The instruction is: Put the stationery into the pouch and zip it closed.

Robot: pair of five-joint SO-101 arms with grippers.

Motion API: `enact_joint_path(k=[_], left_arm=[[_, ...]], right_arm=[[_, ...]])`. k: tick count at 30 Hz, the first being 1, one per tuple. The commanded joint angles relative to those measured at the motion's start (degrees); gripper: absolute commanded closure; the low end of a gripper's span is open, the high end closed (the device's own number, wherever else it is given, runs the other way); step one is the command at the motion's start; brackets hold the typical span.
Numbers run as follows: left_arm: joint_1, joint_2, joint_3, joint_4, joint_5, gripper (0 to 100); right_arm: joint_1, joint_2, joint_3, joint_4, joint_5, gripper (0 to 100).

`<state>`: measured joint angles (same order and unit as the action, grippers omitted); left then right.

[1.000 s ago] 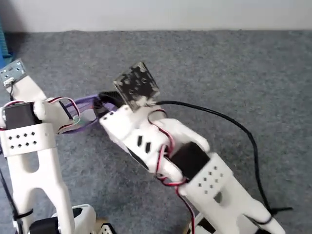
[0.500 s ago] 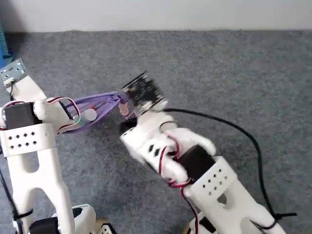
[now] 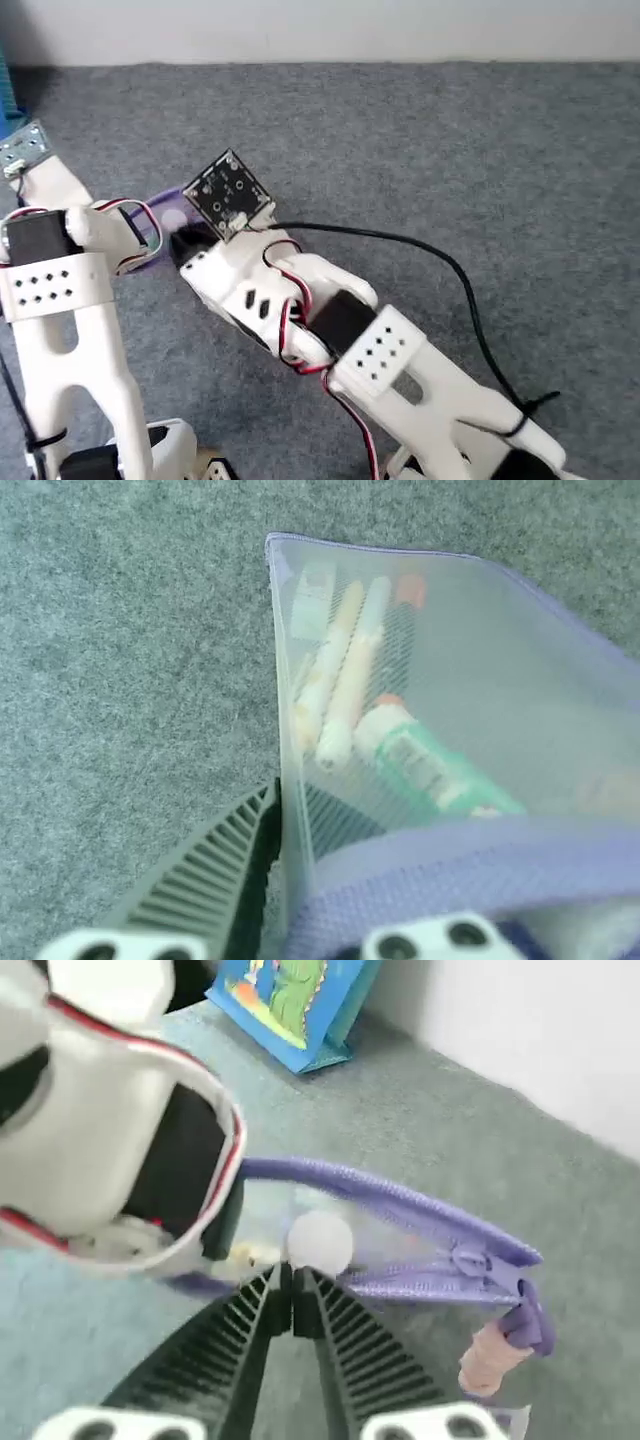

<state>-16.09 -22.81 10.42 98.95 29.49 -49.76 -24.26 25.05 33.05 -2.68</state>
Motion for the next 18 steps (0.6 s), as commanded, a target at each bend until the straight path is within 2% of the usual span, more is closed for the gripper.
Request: enact_joint_path(k=[1, 4, 10, 15, 18], left_arm=[[-0.3, -0.3, 0.1, 1.3, 1.0, 99], [-0.4, -0.4, 0.2, 1.3, 1.0, 99], [-0.2, -0.2, 0.1, 1.1, 1.0, 99], [-0.2, -0.2, 0.1, 1.1, 1.0, 99], [-0.2, -0.2, 0.1, 1.1, 1.0, 99]], right_arm=[[7.4, 6.1, -1.9, -0.5, -0.4, 98.7], [9.4, 3.6, -6.9, 4.2, -5.2, 98.7], [7.0, -2.4, -11.6, 19.7, -5.6, 98.6], [10.3, -1.5, -8.6, 22.1, -5.5, 98.3], [8.2, -3.7, -10.5, 22.3, -5.5, 98.3]])
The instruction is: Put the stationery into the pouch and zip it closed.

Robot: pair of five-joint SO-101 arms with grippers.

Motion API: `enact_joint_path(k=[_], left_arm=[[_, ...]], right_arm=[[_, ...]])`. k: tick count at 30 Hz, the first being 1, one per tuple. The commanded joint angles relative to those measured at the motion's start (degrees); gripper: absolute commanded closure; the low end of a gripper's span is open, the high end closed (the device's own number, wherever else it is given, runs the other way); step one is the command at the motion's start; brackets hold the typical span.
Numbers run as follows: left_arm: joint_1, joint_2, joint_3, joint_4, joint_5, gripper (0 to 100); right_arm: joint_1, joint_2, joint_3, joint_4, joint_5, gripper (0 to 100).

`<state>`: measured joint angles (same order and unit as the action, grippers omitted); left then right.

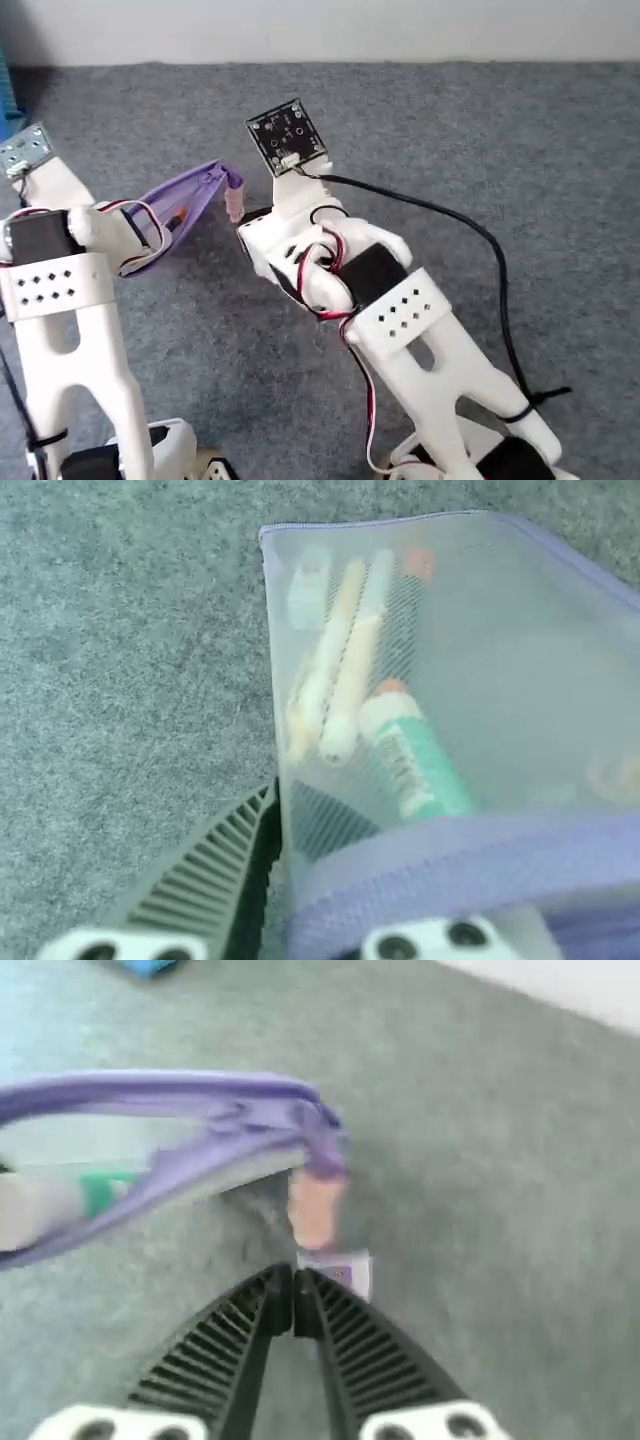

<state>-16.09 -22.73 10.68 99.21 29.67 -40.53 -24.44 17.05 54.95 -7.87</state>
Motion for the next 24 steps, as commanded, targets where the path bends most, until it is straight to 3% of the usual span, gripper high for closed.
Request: enact_joint_path(k=[1, 6, 10, 17, 24], left_arm=[[-0.2, -0.3, -0.1, 1.0, 0.8, 99], [-0.2, -0.5, -0.1, 1.1, 0.8, 99], [1.1, -0.8, -0.3, 1.2, 0.8, 99], [7.4, -8.4, -13.7, 1.2, 0.8, 99], [8.0, -8.7, -20.1, 1.2, 0.8, 99]], right_arm=[[-3.0, -4.7, -3.5, 0.4, -0.4, 98.3], [-10.4, -6.5, -6.0, -0.1, -0.7, 98.7], [-10.3, -4.8, -5.8, -2.5, -0.7, 98.7], [0.5, -8.2, -5.5, -0.5, -0.9, 98.7], [10.6, -14.0, -5.5, 8.3, -0.9, 98.7]])
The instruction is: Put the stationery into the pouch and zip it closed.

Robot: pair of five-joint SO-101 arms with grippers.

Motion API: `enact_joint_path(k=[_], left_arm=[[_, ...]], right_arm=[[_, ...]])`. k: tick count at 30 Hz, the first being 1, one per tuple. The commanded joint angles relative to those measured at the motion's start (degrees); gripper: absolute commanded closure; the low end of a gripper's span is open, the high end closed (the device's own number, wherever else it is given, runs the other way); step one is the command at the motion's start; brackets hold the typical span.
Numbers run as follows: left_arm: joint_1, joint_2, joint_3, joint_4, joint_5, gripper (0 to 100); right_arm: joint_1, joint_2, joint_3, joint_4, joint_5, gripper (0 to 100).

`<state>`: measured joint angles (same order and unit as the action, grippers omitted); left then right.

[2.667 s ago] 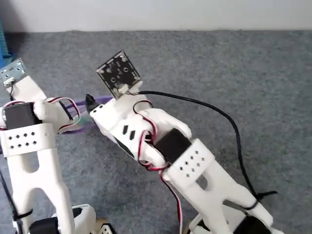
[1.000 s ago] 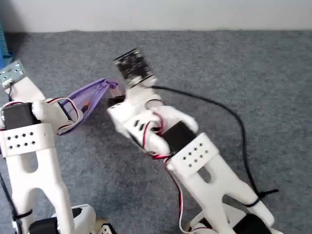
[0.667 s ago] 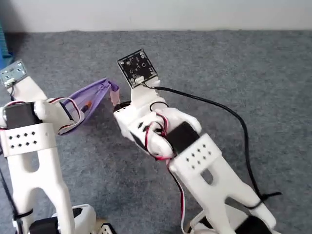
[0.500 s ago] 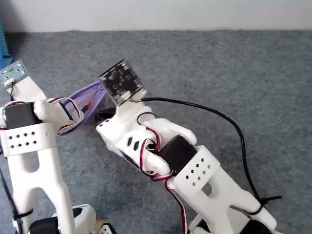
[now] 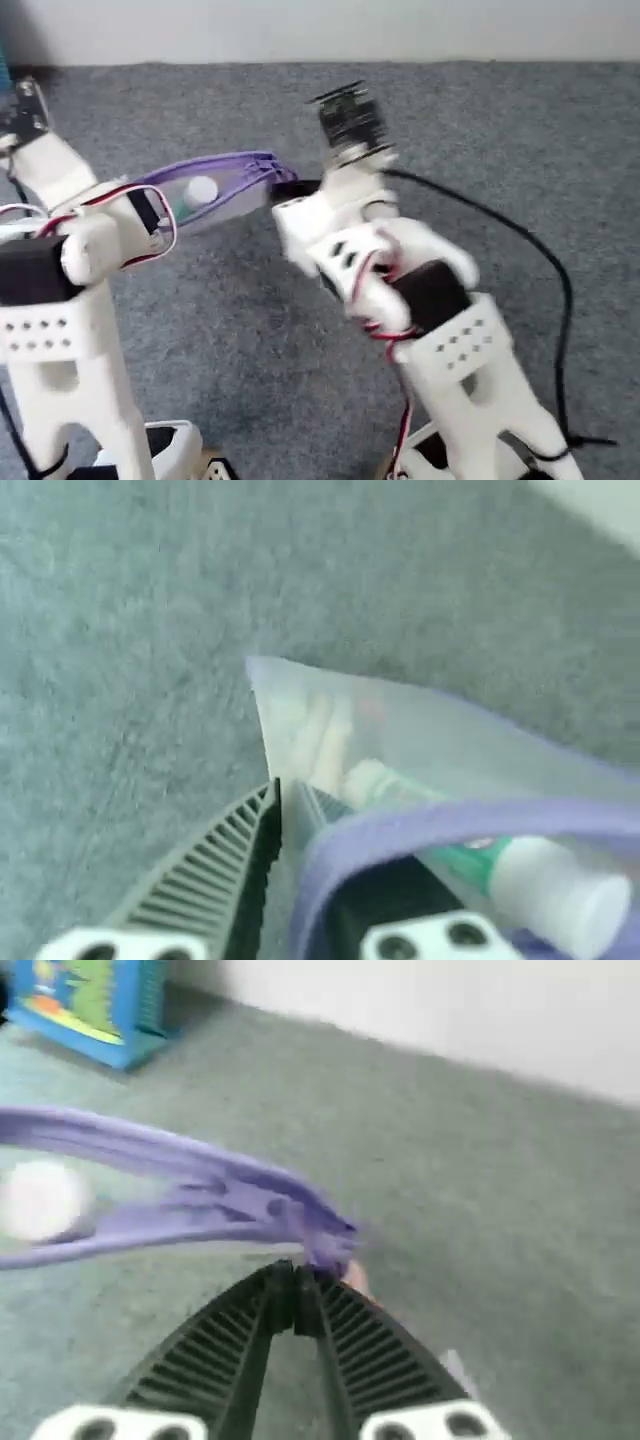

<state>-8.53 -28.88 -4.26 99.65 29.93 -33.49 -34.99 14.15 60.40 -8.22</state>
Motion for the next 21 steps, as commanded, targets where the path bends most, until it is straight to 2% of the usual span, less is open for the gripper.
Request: enact_joint_path(k=[1, 4, 8, 12, 21], left_arm=[[0.4, -2.3, -5.1, 0.8, 0.5, 99], [0.4, -0.1, -0.5, -0.1, 0.5, 99], [0.2, 10.5, 10.1, -0.2, 0.5, 99], [-0.6, 19.3, 11.3, 1.1, 0.5, 99], [-0.8, 6.8, 10.0, 1.0, 0.5, 99]], right_arm=[[4.5, -4.1, -2.6, 4.0, -0.5, 98.7], [6.5, -5.3, -2.6, 6.5, -0.5, 98.7], [6.6, -6.1, 0.2, 6.9, -0.5, 98.7], [6.4, -7.9, 3.5, 6.7, -0.6, 98.7], [6.0, -13.5, 7.1, 6.2, -2.4, 98.7]])
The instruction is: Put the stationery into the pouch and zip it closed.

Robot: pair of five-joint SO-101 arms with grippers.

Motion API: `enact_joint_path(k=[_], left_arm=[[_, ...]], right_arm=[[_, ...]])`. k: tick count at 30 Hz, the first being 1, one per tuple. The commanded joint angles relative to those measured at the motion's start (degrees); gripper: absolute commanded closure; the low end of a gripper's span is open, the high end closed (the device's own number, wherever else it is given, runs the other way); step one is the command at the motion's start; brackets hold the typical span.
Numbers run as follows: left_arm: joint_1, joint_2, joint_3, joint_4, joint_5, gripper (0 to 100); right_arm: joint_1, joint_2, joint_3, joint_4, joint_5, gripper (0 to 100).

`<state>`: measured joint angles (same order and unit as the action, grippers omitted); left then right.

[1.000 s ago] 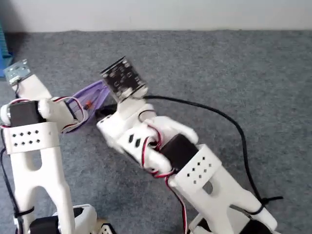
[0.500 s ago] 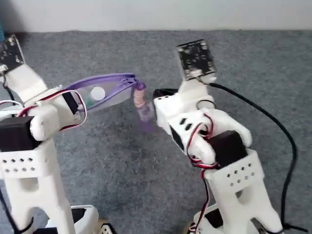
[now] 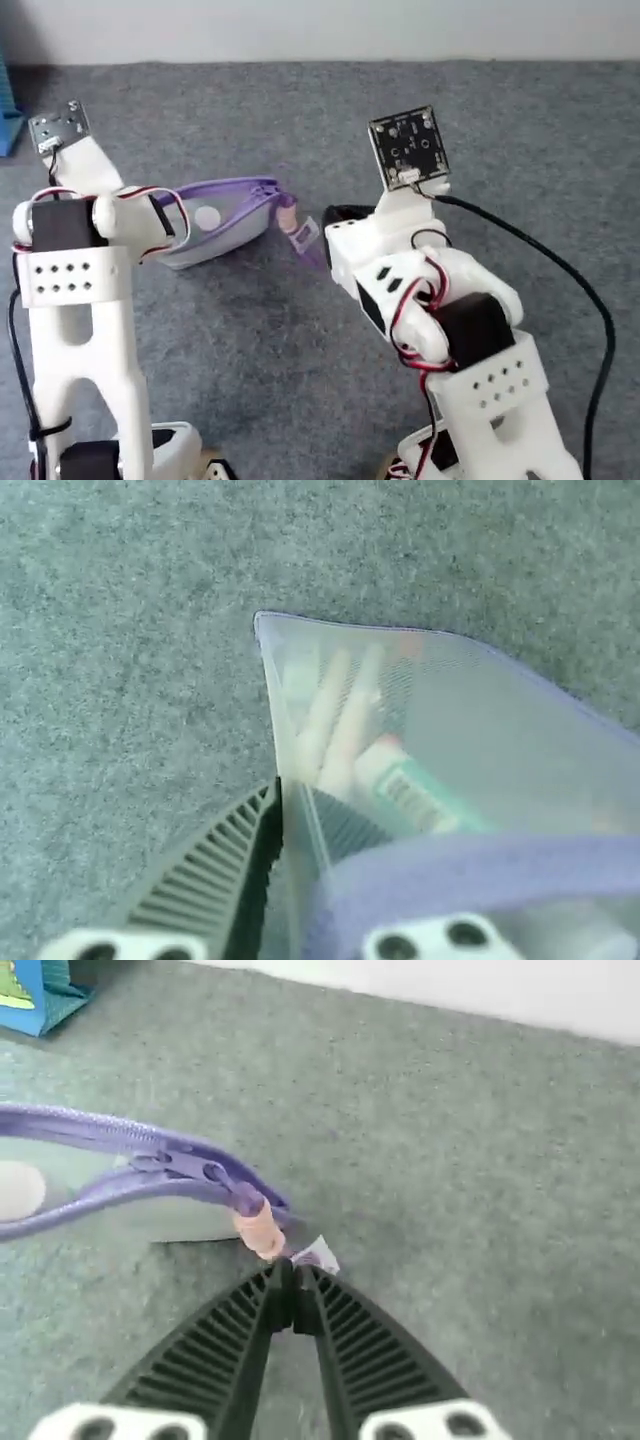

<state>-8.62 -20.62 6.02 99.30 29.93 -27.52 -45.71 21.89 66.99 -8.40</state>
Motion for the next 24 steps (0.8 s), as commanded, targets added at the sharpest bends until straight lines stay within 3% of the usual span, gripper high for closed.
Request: enact_joint_path(k=[1, 4, 11, 24], left_arm=[[-0.7, -2.3, -0.3, 1.3, 0.5, 99], [-0.7, -3.3, -0.3, 1.1, 0.5, 99], [-0.7, -3.3, -0.2, 1.1, 0.5, 99], [-0.7, -3.5, -0.2, 1.1, 0.5, 99]], right_arm=[[-0.7, -3.5, -0.8, -1.7, -4.2, 98.7], [-5.0, -5.1, -1.9, -5.8, -7.7, 98.7], [-18.8, -1.5, -2.2, -16.4, -7.7, 98.7], [-22.9, 11.9, -2.1, -26.4, -7.5, 98.8]])
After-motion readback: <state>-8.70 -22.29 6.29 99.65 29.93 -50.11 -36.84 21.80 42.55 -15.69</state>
